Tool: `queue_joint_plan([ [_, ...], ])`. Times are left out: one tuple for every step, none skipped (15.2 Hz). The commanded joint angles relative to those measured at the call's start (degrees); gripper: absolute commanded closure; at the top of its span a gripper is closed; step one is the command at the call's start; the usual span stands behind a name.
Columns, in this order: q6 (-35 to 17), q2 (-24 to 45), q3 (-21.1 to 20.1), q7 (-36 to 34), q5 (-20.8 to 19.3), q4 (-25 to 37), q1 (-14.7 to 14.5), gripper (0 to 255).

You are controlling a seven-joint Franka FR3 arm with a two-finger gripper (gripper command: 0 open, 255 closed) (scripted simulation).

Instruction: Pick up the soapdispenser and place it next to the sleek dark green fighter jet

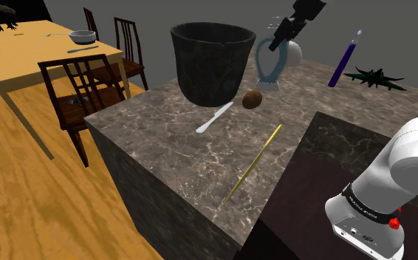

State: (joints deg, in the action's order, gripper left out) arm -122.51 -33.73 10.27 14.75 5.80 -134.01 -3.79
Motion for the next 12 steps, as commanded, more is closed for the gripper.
queue_joint_plan([
  [1.54, 0.15, -0.07, -0.25, -0.06, 1.71, -0.02, 255],
  [2.28, 0.21, -0.11, -0.37, -0.09, 2.51, -0.02, 255],
  [3.02, 0.27, -0.14, -0.48, -0.11, 3.33, -0.03, 255],
  [3.76, 0.35, -0.18, -0.6, -0.14, 4.16, -0.05, 255],
  [4.5, 0.45, -0.21, -0.71, -0.16, 4.99, -0.06, 255],
  [5.24, 0.55, -0.23, -0.82, -0.18, 5.84, -0.08, 255],
  [5.97, 0.67, -0.26, -0.93, -0.19, 6.69, -0.09, 255],
  [6.71, 0.79, -0.28, -1.04, -0.21, 7.56, -0.11, 255],
  [7.44, 0.93, -0.3, -1.15, -0.22, 8.43, -0.13, 255],
  [8.17, 1.08, -0.32, -1.25, -0.23, 9.32, -0.16, 255],
  [8.9, 1.24, -0.34, -1.35, -0.24, 10.22, -0.18, 255],
  [9.63, 1.42, -0.35, -1.45, -0.24, 11.13, -0.21, 255],
])
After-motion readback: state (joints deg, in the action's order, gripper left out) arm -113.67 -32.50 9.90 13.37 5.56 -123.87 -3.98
